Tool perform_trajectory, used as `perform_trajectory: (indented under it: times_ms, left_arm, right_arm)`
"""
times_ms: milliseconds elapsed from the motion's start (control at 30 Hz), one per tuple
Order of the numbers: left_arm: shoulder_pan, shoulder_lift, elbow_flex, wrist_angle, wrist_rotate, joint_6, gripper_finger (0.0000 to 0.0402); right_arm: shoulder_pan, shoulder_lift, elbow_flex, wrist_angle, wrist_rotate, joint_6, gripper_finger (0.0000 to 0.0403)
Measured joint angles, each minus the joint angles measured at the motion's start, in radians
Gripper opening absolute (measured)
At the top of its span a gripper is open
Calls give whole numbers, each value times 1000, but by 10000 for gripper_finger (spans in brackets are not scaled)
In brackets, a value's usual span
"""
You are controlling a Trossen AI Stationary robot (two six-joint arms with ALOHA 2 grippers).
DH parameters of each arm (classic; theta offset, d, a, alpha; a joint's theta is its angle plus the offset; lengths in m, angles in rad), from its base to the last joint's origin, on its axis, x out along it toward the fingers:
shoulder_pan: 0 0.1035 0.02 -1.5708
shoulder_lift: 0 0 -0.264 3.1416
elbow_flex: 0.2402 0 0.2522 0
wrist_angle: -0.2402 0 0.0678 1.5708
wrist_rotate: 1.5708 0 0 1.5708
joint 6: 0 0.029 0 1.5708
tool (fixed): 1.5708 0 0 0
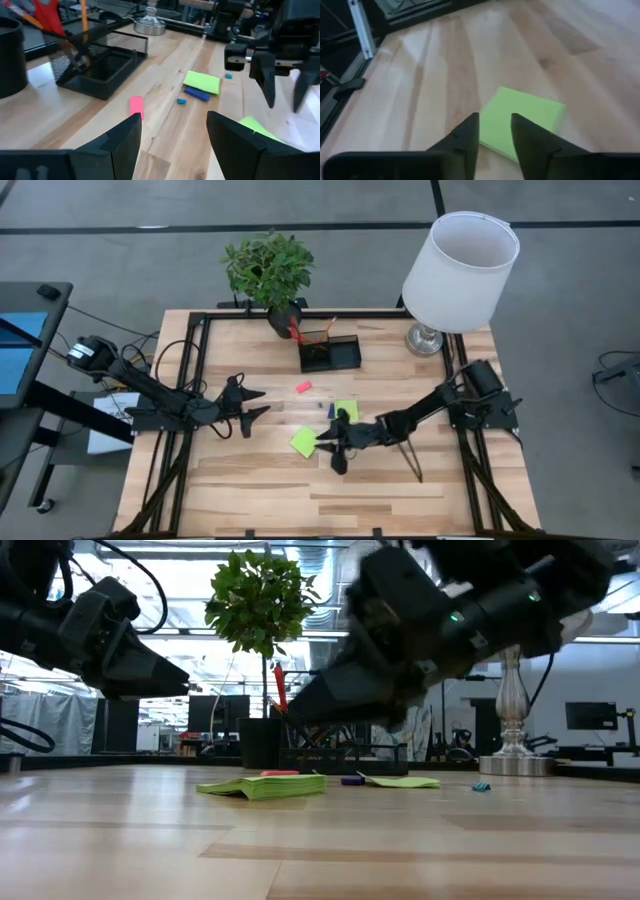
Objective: Pick and place office supplies into organizer
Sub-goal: Put the bottom green sticky note into the desk organizer
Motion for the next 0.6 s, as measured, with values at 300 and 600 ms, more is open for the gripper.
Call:
perform_trajectory:
  times_ms: [300,600]
  left_arm:
    - [0,0,0,2,35,10,217]
    - [0,0,0,-26,67,9,217]
  right_arm:
    - [48,36,233,-264,37,15,244]
    - [43,89,398,-603,165,155,268]
